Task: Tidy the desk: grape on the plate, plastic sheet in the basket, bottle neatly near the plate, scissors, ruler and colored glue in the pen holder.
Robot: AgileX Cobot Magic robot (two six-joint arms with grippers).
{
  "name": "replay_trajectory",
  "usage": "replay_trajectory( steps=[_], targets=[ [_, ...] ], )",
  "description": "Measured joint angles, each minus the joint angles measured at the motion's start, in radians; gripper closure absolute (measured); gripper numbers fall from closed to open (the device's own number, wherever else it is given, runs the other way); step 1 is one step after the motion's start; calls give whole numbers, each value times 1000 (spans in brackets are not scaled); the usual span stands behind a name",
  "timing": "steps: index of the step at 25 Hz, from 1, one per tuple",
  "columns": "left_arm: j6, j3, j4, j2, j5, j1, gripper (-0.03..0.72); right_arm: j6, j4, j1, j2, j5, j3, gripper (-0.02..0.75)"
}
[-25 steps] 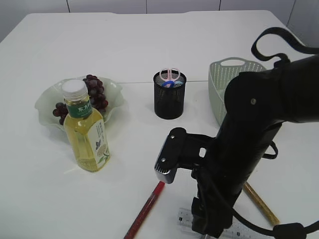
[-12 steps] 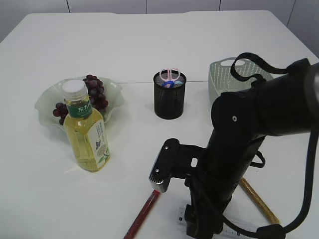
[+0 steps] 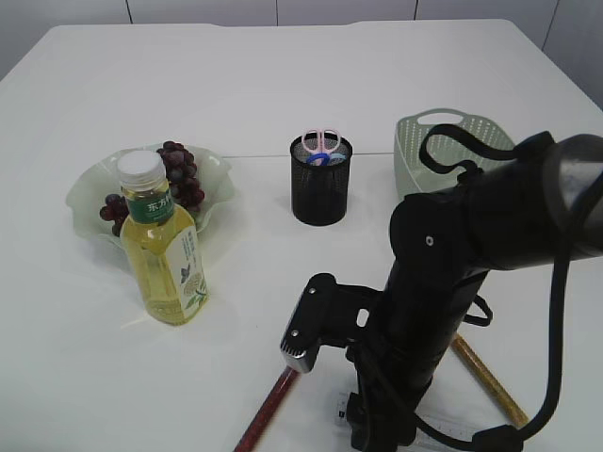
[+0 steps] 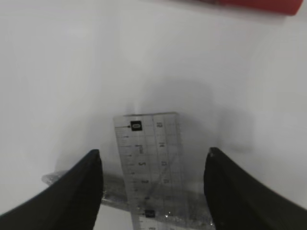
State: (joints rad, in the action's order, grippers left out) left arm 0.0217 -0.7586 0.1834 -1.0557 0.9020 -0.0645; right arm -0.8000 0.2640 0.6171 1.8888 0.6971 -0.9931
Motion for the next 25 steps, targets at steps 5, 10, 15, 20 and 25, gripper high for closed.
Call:
replay_trajectory(
  steps=[5, 10, 15, 20, 25],
  targets=[
    [0, 0, 0, 0, -4, 0, 183, 0, 0, 0, 0, -13, 0, 395],
    [0, 0, 0, 0, -6, 0, 183, 0, 2, 0, 0, -19, 0, 463],
    [0, 0, 0, 0, -6, 0, 183, 0, 4, 0, -3, -20, 0, 464],
    [0, 0, 0, 0, -6, 0, 183, 0, 4, 0, -89, -20, 0, 464],
    [0, 0, 0, 0, -6, 0, 183, 0, 4, 0, -206, -20, 0, 465]
  ],
)
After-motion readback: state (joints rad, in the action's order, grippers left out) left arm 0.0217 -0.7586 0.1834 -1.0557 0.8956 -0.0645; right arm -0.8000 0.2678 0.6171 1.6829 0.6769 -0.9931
